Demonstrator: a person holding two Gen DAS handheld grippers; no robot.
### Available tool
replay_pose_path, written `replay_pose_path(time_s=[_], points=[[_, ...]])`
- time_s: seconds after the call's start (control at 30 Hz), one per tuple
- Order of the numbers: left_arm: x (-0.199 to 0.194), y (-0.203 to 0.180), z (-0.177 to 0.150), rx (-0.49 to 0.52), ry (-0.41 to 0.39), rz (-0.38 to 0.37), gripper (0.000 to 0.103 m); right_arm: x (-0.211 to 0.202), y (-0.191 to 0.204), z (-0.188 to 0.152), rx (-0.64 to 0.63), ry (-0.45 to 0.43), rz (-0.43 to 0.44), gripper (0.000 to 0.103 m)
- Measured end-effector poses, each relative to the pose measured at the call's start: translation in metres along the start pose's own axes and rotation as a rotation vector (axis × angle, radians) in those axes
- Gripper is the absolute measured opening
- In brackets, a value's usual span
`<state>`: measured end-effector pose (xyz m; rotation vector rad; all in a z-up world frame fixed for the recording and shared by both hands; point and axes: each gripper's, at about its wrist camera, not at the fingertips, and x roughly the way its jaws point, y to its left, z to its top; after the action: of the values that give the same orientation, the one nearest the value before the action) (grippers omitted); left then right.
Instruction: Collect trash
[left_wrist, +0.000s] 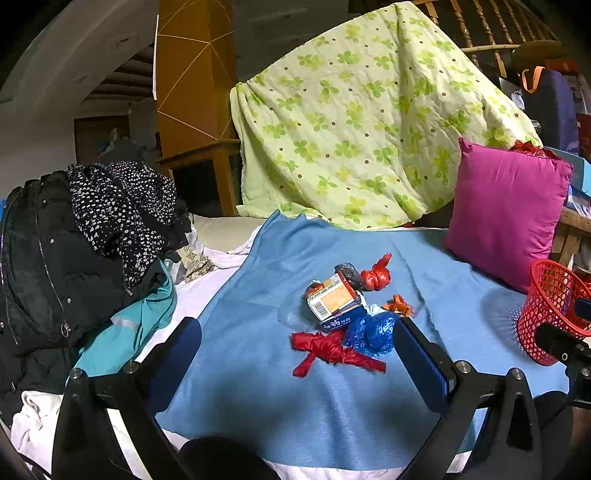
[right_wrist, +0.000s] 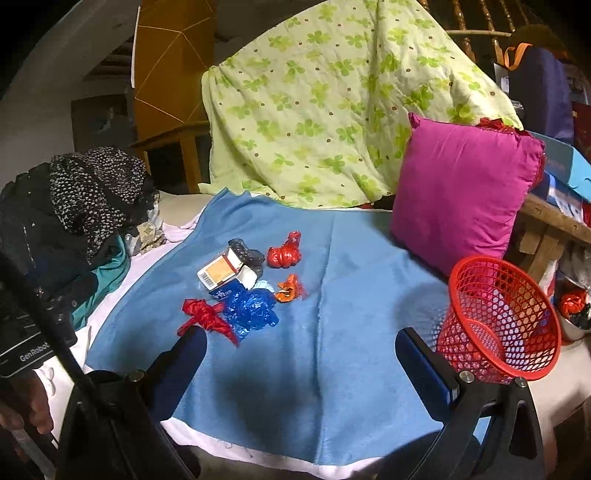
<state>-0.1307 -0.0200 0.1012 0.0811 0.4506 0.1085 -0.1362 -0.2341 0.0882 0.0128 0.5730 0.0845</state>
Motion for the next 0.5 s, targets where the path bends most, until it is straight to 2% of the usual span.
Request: replay_pose_path(time_s=[0.5], points=[[0.008,0.005,-0.004,-0.009,0.019,-0.003,0.103,0.014,-0.001,-0.002,0.044,0.039,0.075,0.103]])
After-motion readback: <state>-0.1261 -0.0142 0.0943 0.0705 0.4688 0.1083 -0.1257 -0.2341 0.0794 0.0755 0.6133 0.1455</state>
